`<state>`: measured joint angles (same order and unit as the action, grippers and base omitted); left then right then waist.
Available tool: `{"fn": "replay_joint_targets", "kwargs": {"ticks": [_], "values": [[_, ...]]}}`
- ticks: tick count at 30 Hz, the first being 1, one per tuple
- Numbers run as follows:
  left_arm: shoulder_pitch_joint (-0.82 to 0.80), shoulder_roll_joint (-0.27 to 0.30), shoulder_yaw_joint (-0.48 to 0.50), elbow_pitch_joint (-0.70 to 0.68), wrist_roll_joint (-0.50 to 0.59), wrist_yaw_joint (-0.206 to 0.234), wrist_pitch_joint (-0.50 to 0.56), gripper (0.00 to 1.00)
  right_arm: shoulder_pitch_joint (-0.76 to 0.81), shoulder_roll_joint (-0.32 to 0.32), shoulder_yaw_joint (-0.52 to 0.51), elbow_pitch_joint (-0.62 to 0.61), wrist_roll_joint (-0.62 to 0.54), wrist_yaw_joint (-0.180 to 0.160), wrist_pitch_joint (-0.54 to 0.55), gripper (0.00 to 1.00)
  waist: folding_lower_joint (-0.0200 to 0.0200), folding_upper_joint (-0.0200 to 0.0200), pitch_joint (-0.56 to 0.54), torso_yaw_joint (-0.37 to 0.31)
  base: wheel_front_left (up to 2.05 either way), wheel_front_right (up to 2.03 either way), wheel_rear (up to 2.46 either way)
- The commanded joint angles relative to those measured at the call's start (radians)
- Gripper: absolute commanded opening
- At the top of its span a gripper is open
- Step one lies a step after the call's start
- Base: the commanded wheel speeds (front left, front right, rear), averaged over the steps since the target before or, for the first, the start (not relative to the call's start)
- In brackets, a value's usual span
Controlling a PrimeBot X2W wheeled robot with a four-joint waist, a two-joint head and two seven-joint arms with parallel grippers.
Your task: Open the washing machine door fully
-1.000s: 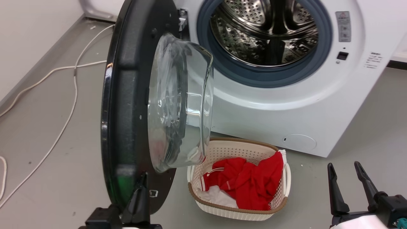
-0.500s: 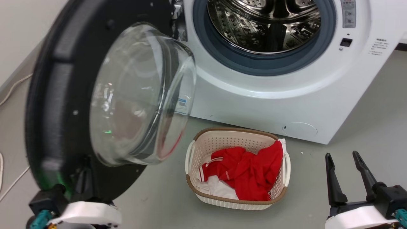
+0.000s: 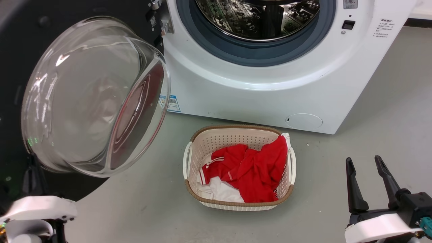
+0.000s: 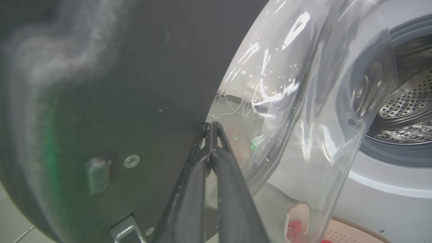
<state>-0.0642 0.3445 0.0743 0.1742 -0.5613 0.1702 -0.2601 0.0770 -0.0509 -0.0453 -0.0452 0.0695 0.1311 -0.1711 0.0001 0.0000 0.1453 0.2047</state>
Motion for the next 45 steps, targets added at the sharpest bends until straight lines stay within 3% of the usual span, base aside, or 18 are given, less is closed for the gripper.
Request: {"fn": "replay_joint_targets", "kwargs": {"ticks": [1, 6, 12, 22, 28, 33, 34, 45], "values": [[-0.024, 0.010, 0.016, 0.008, 0.002, -0.004, -0.007, 0.00, -0.019, 0.002, 0.000, 0.001, 0.001, -0.001, -0.004, 1.00, -0.0001, 0.0000, 0.002, -0.001, 0.00, 0.00, 0.00], [-0.066, 0.023, 0.085, 0.069, 0.024, -0.041, -0.007, 0.00, -0.024, 0.002, 0.003, 0.007, -0.005, -0.001, -0.007, 1.00, -0.0001, 0.0000, 0.007, -0.005, 0.00, 0.00, 0.00], [-0.062, -0.007, 0.145, 0.097, 0.062, -0.074, -0.007, 0.00, -0.021, 0.002, 0.000, 0.019, 0.004, -0.001, -0.014, 1.00, -0.0001, 0.0000, -0.002, -0.010, 0.00, 0.00, 0.00], [0.071, -0.149, 0.162, -0.001, 0.165, -0.108, -0.007, 0.00, 0.012, 0.002, -0.010, 0.045, 0.027, -0.001, -0.022, 1.00, -0.0001, 0.0000, -0.065, 0.006, 0.00, 0.00, 0.00], [0.166, -0.235, 0.111, -0.087, 0.232, -0.132, -0.007, 0.00, 0.028, 0.002, -0.013, 0.042, 0.029, -0.001, -0.015, 1.00, -0.0001, 0.0000, -0.093, 0.010, 0.00, 0.00, 0.00], [0.199, -0.275, 0.013, -0.118, 0.270, -0.150, -0.007, 0.00, 0.036, 0.001, -0.011, 0.035, 0.021, -0.001, -0.005, 1.00, -0.0001, 0.0000, -0.108, -0.003, 0.00, 0.00, 0.00], [0.174, -0.282, -0.046, -0.111, 0.281, -0.166, -0.006, 0.00, 0.040, 0.002, -0.014, 0.030, 0.016, -0.001, 0.001, 1.00, -0.0001, 0.0000, -0.111, -0.017, 0.00, 0.00, 0.00], [0.012, -0.290, -0.143, -0.027, 0.337, -0.188, -0.006, 0.00, 0.025, 0.002, -0.011, 0.026, 0.015, -0.001, 0.003, 1.00, -0.0001, 0.0000, -0.095, -0.113, 0.00, 0.00, 0.00]]}}
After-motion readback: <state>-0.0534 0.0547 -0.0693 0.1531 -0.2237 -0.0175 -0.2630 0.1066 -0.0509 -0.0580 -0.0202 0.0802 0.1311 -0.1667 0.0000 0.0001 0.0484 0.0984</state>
